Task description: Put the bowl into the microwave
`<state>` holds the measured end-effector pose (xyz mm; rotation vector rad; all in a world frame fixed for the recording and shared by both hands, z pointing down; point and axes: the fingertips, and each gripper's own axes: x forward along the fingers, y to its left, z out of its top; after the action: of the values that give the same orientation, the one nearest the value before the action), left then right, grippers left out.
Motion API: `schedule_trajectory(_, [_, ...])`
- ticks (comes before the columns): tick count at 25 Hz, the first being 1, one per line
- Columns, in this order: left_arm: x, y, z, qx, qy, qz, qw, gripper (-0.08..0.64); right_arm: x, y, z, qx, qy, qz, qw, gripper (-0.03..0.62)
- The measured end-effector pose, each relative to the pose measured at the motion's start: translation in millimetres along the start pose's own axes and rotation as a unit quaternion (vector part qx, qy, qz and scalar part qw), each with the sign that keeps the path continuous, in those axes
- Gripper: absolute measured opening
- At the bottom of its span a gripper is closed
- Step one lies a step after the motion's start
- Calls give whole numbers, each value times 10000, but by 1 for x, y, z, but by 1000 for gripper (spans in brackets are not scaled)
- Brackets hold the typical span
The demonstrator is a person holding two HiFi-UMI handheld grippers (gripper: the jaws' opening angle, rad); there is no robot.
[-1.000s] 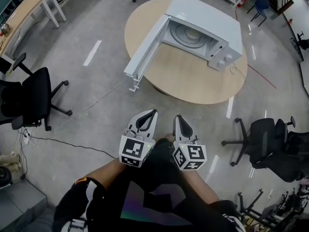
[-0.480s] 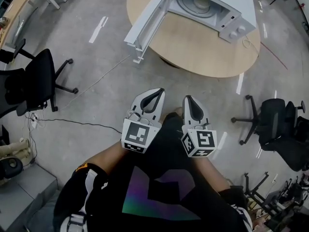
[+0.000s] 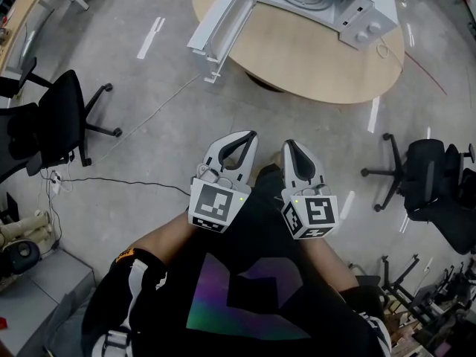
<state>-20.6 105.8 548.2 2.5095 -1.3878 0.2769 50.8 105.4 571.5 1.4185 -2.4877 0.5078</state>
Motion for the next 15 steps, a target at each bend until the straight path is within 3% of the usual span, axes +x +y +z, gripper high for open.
schedule_trajectory(15, [2, -3, -7, 80, 71, -167, 9998, 46, 0, 8, -6, -91, 49, 63, 9999, 18])
